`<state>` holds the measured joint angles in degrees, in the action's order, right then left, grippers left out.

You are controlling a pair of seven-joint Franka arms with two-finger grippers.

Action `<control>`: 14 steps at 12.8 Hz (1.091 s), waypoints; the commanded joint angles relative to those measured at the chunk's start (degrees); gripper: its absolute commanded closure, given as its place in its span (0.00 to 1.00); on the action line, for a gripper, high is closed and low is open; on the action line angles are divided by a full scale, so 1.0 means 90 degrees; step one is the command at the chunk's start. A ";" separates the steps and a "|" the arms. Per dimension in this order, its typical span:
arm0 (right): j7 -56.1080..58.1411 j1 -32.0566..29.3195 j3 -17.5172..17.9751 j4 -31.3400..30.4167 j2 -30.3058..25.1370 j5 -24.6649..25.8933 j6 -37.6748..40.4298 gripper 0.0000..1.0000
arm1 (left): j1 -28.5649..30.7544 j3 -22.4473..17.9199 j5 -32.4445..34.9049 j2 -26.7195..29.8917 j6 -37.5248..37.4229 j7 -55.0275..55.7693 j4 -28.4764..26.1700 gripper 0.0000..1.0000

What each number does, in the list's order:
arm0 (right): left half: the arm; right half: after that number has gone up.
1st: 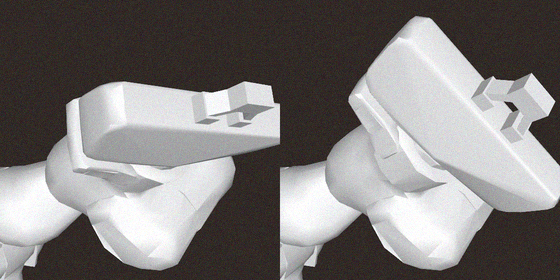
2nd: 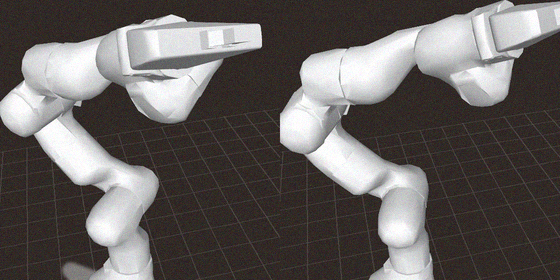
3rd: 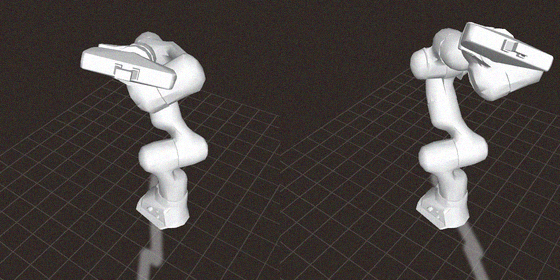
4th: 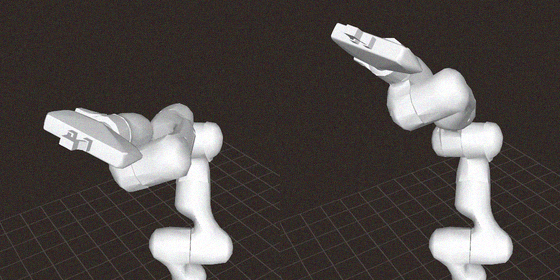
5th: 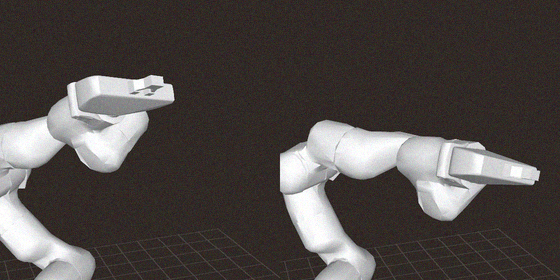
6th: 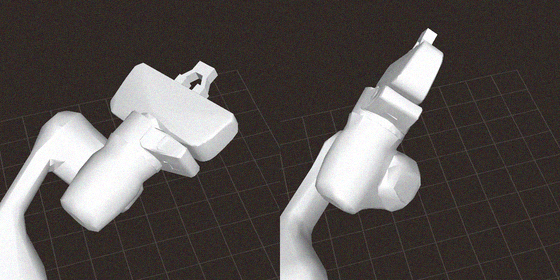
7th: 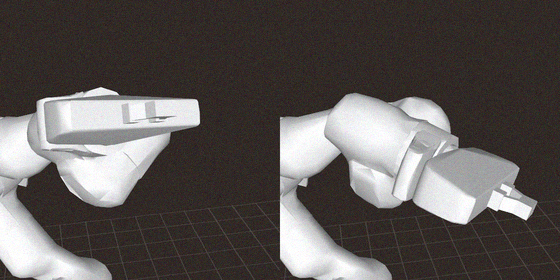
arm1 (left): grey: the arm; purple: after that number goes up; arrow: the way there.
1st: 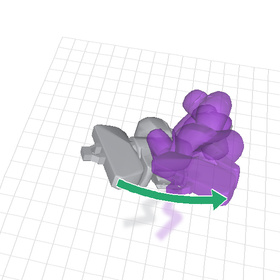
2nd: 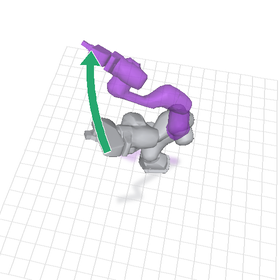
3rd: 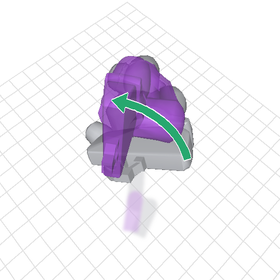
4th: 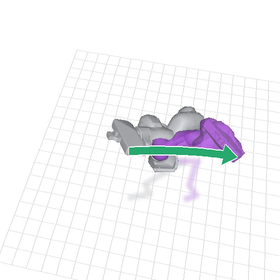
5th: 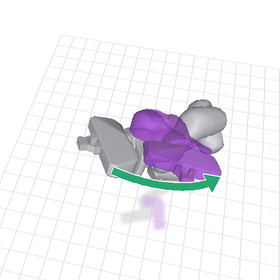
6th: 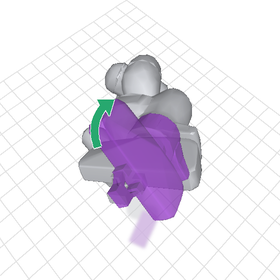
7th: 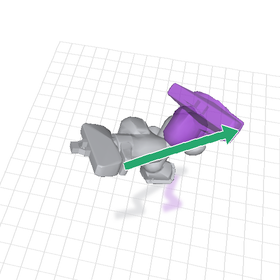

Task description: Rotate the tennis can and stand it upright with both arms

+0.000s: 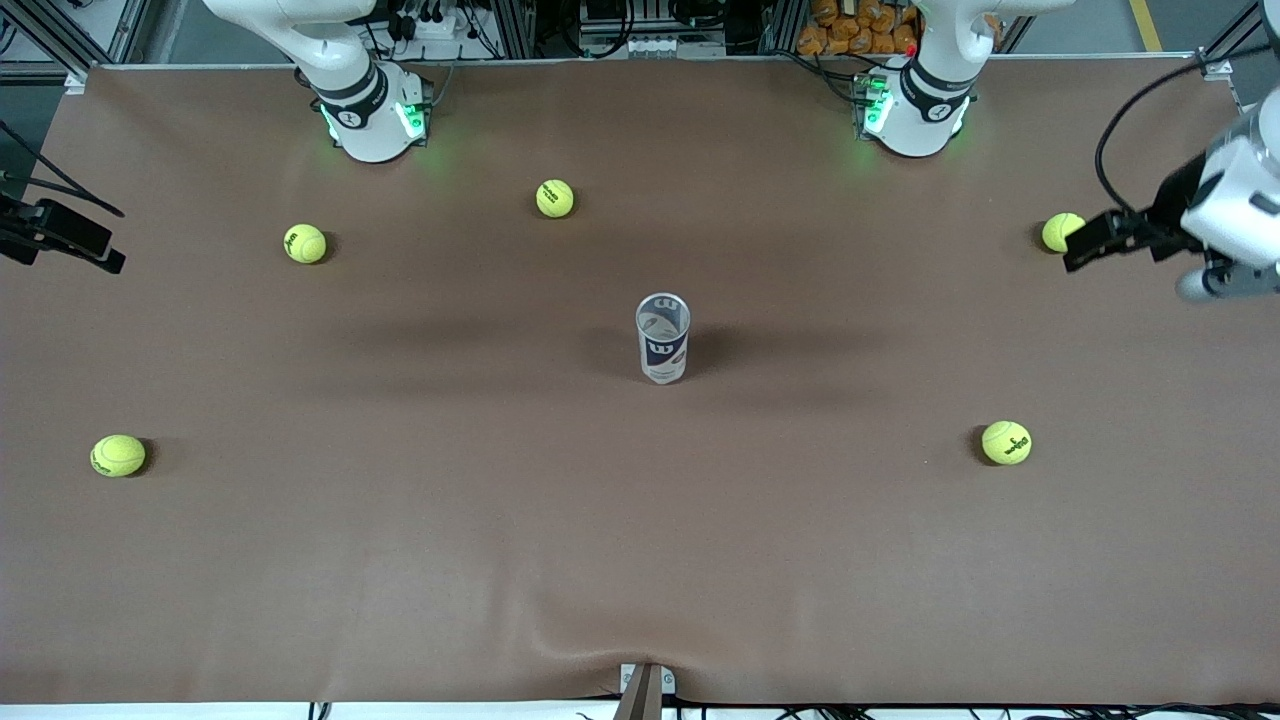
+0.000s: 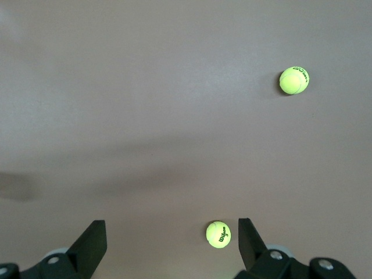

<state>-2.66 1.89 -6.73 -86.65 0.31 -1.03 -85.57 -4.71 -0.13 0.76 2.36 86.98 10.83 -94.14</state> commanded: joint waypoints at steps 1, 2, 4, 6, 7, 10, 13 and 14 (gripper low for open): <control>-0.0055 -0.0034 0.0025 -0.0020 -0.0044 -0.0090 0.0025 0.00 | -0.0111 -0.0122 -0.0017 0.0158 0.0159 -0.0120 -0.0264 0.00; -0.0055 -0.0034 0.0025 -0.0020 -0.0044 -0.0100 0.0025 0.00 | -0.0121 -0.0180 -0.0016 0.0110 0.0199 -0.0129 -0.0186 0.00; -0.0055 -0.0034 0.0015 -0.0030 -0.0044 -0.0100 0.0025 0.00 | -0.0111 -0.0230 -0.0085 -0.0018 0.0277 -0.0247 0.0000 0.00; -0.0055 -0.0034 0.0015 -0.0030 -0.0044 -0.0090 0.0025 0.00 | -0.0111 -0.0511 -0.0153 -0.0008 0.0433 -0.0605 0.0039 0.00; -0.0055 -0.0024 0.0015 -0.0030 -0.0044 -0.0100 0.0025 0.00 | -0.0121 -0.0590 -0.0298 0.0050 0.0433 -0.0811 0.0059 0.00; -0.0055 -0.0034 0.0015 -0.0020 -0.0024 -0.0090 0.0015 0.00 | -0.0121 -0.0649 -0.0300 0.0089 0.0404 -0.0784 0.0371 0.00; -0.0055 -0.0024 0.0015 -0.0030 -0.0024 -0.0100 0.0006 0.00 | -0.0131 -0.0650 -0.0241 0.0089 0.0297 -0.0755 0.0313 0.00; -0.0055 -0.0024 0.0015 -0.0030 -0.0024 -0.0100 0.0006 0.00 | -0.0141 -0.0650 -0.0241 0.0089 0.0297 -0.0764 0.0323 0.00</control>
<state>-2.66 1.89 -6.73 -86.67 0.33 -1.03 -85.57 -5.22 -5.34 -1.23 2.97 90.54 4.40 -91.52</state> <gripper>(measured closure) 0.000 0.000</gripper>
